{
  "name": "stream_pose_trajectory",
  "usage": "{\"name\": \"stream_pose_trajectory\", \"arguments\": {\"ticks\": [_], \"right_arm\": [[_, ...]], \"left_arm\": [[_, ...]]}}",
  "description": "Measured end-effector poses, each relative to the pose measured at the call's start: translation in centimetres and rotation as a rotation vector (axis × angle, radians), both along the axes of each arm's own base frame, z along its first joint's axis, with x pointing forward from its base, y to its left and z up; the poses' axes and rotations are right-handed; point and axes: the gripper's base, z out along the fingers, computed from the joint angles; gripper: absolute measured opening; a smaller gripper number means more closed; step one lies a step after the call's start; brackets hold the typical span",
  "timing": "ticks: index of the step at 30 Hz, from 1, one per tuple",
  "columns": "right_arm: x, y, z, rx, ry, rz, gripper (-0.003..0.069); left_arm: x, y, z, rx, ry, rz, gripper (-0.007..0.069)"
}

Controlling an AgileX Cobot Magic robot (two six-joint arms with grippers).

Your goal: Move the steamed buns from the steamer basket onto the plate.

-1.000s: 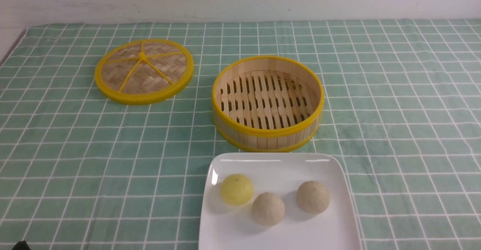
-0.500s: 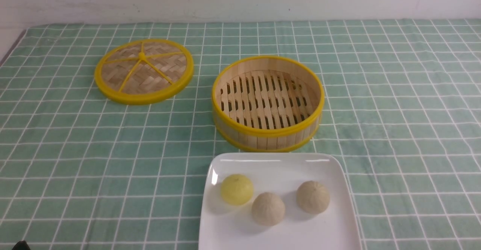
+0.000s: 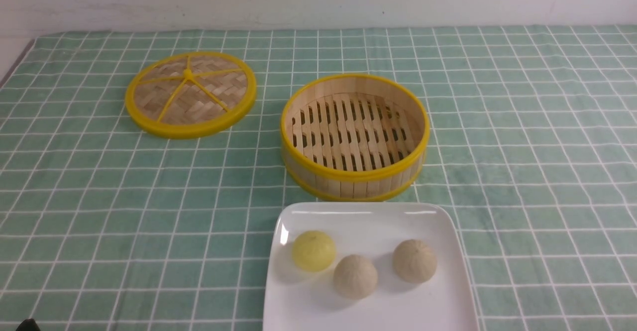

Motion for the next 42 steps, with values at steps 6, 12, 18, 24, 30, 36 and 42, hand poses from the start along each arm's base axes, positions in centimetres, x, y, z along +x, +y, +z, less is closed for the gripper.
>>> {"name": "stream_pose_trajectory", "arguments": {"ticks": [6, 12, 18, 24, 30, 36, 42], "right_arm": [[0.04, 0.41, -0.01, 0.01, 0.0, 0.045, 0.024], [0.06, 0.67, 0.0, -0.055, 0.005, 0.096, 0.024], [0.05, 0.62, -0.03, -0.068, 0.009, 0.096, 0.024], [0.03, 0.35, -0.03, -0.051, 0.009, 0.059, 0.024], [0.02, 0.31, -0.03, -0.043, 0.008, 0.051, 0.024], [0.02, 0.23, -0.03, -0.064, 0.011, 0.049, 0.024], [0.02, 0.23, -0.03, -0.064, 0.011, 0.049, 0.024]], "left_arm": [[0.0, 0.0, 0.0, 0.0, 0.0, 0.0, 0.0386], [0.0, 0.0, 0.0, 0.0, 0.0, 0.0, 0.0386], [0.0, 0.0, 0.0, 0.0, 0.0, 0.0, 0.0386], [0.0, 0.0, 0.0, 0.0, 0.0, 0.0, 0.0386], [0.0, 0.0, 0.0, 0.0, 0.0, 0.0, 0.0386], [0.0, 0.0, 0.0, 0.0, 0.0, 0.0, 0.0386], [0.0, 0.0, 0.0, 0.0, 0.0, 0.0, 0.0386]]}}
